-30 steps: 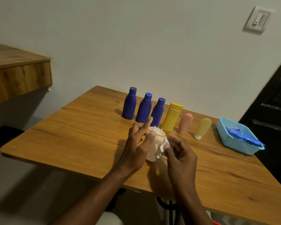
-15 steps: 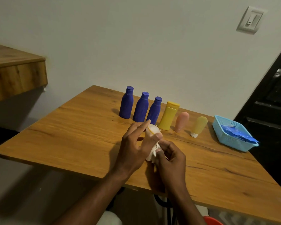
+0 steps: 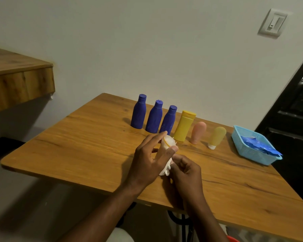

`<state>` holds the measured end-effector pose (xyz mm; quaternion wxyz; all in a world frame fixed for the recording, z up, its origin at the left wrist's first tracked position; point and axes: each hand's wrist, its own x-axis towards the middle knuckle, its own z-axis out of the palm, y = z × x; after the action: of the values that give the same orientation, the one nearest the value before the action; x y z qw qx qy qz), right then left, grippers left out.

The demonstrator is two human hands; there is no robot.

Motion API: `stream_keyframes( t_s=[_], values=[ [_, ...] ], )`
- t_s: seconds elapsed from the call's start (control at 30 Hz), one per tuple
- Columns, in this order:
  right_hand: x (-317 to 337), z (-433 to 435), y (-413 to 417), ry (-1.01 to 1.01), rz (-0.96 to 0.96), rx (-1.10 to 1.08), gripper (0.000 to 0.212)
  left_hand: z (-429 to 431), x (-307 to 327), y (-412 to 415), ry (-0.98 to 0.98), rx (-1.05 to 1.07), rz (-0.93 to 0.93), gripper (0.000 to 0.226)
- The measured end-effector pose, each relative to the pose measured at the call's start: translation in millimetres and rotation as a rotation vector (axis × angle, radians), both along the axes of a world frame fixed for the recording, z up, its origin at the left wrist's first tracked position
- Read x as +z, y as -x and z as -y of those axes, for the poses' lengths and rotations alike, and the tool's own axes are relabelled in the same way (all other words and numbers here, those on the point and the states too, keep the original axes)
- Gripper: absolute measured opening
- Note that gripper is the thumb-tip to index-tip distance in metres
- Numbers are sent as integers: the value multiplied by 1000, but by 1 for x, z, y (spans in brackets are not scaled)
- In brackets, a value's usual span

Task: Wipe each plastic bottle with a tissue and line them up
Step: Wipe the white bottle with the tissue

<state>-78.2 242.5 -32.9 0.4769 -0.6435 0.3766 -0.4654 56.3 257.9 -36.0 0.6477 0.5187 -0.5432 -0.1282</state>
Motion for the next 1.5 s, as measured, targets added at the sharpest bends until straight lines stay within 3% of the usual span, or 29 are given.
stream_keyframes(
  t_s=[0.13, 0.3, 0.53, 0.7, 0.93, 1.1, 1.23, 1.33, 1.5],
  values=[
    [15, 9, -3, 28, 86, -44, 25, -1, 2, 0, 2, -13, 12, 67],
    [27, 27, -14, 142, 20, -62, 26, 0, 2, 0, -12, -43, -11, 64],
    [19, 22, -17, -79, -106, 158, 27, -1, 1, 1, -5, -34, 4, 61],
    [15, 13, -2, -94, -154, 110, 35, 1, 1, 1, -3, -24, 43, 65],
    [31, -8, 0, -65, 131, 2, 39, -1, 1, -2, -6, -40, 2, 70],
    [34, 6, -15, -80, 31, -13, 31, -1, 2, -1, -6, -41, -15, 67],
    [24, -1, -17, -246, -13, 81, 50, -1, 1, -1, -9, -36, -14, 68],
    [16, -9, -9, -252, -75, 85, 65, 0, 1, -1, -10, -36, -4, 71],
    [13, -29, -9, -296, -16, 73, 62, 0, 1, 0, -6, -52, -29, 70]
  ],
)
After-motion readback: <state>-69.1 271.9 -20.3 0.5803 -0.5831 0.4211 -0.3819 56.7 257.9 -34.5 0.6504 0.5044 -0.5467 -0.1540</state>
